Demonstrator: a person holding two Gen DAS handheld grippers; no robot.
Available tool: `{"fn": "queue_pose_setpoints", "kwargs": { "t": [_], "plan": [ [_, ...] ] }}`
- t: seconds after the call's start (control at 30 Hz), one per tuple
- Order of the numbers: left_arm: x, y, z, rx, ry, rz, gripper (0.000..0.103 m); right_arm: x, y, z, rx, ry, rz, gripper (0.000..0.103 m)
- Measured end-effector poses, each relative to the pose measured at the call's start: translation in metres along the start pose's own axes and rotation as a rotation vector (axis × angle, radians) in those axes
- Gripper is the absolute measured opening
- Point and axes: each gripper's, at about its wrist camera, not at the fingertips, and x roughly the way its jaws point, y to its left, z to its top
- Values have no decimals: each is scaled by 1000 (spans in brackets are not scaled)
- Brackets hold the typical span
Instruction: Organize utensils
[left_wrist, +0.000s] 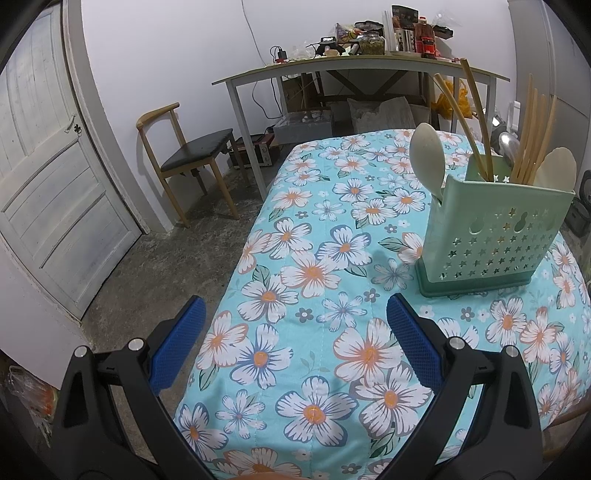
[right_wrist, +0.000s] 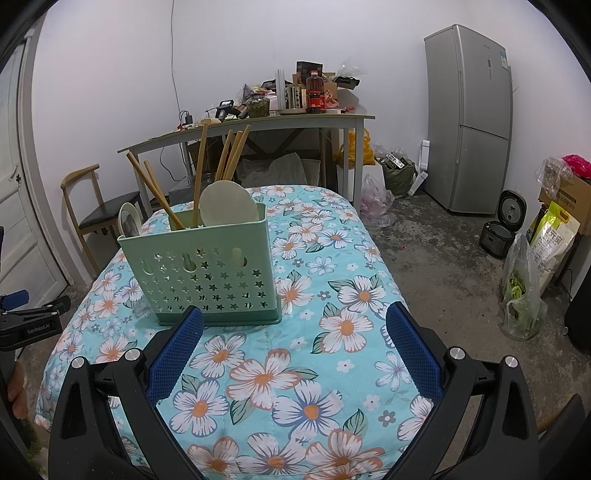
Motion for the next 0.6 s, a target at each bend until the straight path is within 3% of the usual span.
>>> {"fn": "queue_pose_setpoints", "kwargs": {
  "t": [0.6],
  "plan": [
    [1,0,-1,2,4,-1,95,0,1,0,-1,0,2,96]
  ]
}}
